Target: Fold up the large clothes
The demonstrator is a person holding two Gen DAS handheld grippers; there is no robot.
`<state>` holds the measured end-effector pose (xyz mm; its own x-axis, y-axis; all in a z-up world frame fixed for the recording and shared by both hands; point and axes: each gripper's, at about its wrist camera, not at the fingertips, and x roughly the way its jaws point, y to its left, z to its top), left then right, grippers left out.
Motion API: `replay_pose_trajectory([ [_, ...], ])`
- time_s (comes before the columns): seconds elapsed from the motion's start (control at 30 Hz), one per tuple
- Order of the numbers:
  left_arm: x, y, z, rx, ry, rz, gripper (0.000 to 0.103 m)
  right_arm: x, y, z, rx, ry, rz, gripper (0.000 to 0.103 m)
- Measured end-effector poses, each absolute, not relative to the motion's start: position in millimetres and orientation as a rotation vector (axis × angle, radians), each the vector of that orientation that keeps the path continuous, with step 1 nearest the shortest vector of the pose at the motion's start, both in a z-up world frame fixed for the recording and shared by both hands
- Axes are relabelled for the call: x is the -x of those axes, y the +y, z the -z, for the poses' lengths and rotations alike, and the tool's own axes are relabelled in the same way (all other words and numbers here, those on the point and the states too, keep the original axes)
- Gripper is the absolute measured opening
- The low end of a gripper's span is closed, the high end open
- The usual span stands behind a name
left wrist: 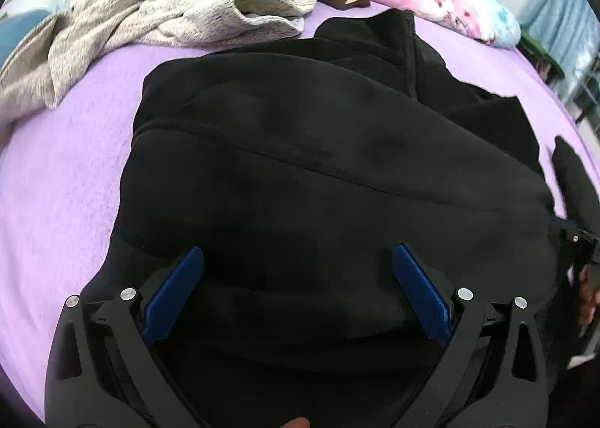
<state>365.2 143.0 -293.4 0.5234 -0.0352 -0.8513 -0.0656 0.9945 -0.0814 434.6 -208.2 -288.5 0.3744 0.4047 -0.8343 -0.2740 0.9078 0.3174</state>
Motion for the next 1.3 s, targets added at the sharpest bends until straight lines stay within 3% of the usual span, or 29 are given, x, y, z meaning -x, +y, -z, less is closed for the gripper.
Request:
replay_pose_trajectory([
  [0.1, -356.7, 138.9, 276.7, 0.081, 1.022, -0.002, 0.097, -427.7, -209.2, 272.0, -0.117, 1.078, -0.438, 0.097],
  [0.27, -308.6, 168.8, 233.9, 0.303, 0.955, 0.039, 0.097, -385.2, -235.8, 243.7, -0.141, 1.053, -0.437, 0.096],
  [0.47, -232.6, 188.4, 232.4, 0.364, 0.959, -0.047, 0.097, -318.2, -273.0, 226.8, -0.254, 1.028, -0.426, 0.096],
  [0.87, -108.7, 209.7, 250.2, 0.429, 1.011, -0.076, 0.097, -210.1, -316.4, 242.1, -0.248, 1.101, -0.41, 0.096],
  [1.3, -50.7, 219.9, 293.3, 0.432, 1.141, -0.032, 0.097, -165.4, -367.1, 301.8, -0.285, 1.307, -0.367, 0.096],
])
